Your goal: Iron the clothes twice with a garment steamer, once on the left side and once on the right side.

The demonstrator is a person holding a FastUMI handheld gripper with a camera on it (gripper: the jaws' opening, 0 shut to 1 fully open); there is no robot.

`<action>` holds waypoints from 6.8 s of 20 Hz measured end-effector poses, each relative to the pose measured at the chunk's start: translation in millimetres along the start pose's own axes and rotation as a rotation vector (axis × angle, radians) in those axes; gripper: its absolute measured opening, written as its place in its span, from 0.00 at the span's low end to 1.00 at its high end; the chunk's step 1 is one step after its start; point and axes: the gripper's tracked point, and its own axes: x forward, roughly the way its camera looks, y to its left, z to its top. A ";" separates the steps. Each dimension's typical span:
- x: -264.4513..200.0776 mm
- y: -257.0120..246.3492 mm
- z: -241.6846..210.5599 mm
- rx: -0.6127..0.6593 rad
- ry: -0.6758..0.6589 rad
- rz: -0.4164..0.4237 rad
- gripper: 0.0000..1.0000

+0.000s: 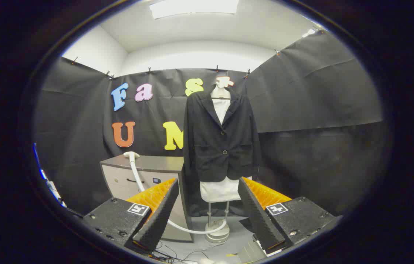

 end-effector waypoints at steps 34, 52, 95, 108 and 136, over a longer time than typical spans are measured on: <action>255.8 227.9 63.4 0.004 0.104 0.388 1.00; 449.1 459.1 -73.9 -0.178 0.474 0.689 0.88; 332.5 107.7 200.0 0.150 -0.005 0.174 0.36; 377.7 -0.9 211.1 0.140 0.008 0.029 0.36; 381.0 -44.2 40.1 0.034 0.316 -0.013 0.36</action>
